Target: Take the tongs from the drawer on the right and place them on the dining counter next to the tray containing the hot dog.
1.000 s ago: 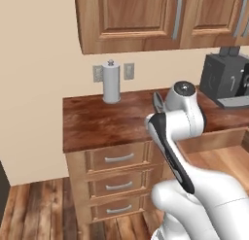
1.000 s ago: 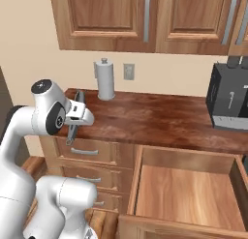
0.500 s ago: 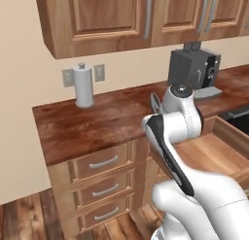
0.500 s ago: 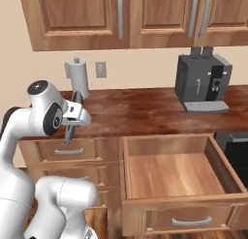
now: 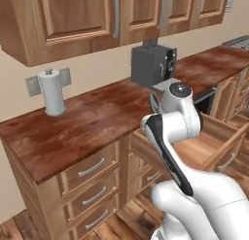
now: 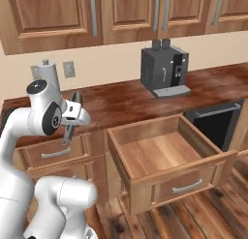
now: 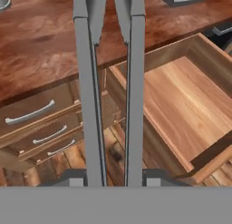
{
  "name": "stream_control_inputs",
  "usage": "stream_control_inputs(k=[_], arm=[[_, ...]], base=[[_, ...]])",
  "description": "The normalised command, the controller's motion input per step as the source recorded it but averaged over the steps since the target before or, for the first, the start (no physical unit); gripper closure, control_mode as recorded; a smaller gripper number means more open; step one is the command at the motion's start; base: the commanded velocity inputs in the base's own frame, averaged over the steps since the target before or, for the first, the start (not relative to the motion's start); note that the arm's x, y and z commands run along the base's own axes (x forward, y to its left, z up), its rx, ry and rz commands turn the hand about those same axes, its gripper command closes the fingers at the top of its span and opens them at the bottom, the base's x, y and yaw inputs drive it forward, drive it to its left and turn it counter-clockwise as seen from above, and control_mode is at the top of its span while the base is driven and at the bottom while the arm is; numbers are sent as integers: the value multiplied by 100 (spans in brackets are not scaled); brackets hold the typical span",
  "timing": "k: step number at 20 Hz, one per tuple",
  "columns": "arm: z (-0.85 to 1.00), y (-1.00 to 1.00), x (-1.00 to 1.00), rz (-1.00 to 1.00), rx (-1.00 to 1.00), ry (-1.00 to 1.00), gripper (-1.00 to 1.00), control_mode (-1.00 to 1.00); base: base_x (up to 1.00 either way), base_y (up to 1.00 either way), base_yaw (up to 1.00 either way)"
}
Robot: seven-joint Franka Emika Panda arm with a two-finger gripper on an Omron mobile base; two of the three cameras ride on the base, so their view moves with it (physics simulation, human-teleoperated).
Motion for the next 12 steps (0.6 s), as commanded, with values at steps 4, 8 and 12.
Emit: stream_control_inputs(k=[4, 8, 12], arm=[[0, 0, 0, 0, 0, 0, 100, 100], [0, 0, 0, 0, 0, 0, 100, 100], [0, 0, 0, 0, 0, 0, 100, 100]], base=[[-34, 28, -47], [-45, 7, -46], [-47, 1, -44]])
